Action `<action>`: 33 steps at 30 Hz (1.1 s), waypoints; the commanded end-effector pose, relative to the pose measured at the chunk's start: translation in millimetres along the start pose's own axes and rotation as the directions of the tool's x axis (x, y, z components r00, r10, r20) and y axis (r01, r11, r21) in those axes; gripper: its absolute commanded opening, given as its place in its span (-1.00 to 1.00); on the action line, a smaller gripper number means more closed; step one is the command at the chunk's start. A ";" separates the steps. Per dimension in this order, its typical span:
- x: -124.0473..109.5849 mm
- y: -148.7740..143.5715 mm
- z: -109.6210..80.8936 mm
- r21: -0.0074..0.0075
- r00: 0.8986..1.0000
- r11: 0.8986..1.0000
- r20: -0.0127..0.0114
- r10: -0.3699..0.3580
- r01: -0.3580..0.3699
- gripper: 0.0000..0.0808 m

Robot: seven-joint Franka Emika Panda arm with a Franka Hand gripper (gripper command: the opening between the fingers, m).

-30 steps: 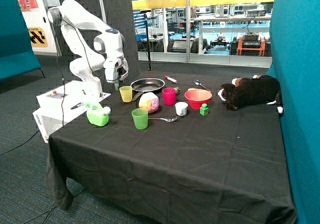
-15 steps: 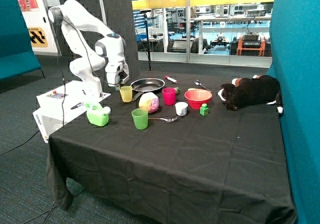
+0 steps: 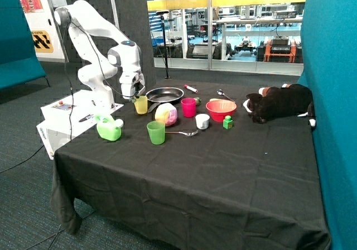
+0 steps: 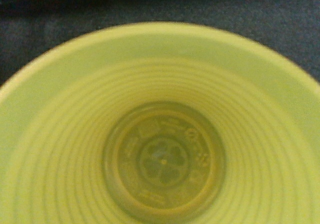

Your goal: Stack the cups

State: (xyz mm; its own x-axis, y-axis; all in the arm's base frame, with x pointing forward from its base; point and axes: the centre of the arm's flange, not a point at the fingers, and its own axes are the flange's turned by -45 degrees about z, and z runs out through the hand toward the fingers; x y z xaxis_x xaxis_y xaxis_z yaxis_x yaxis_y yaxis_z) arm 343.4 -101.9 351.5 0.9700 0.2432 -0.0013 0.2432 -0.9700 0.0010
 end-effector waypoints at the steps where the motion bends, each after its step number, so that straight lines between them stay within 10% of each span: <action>1: 1.1 -2.9 7.1 0.001 1.000 1.000 -0.001 -0.007 0.007 -0.12; 14: 12.4 4.3 18.4 0.001 1.000 1.000 -0.001 0.013 -0.013 -0.19; 21: 23.2 0.8 17.1 0.001 1.000 1.000 -0.001 0.012 -0.012 -0.92; 33: 23.8 -1.9 16.5 0.001 1.000 1.000 -0.001 0.017 -0.017 -1.00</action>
State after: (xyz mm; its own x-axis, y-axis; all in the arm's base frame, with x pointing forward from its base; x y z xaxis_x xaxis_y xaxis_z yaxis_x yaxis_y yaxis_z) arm 363.5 -96.0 334.5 0.9734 0.2290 0.0007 0.2290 -0.9734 -0.0008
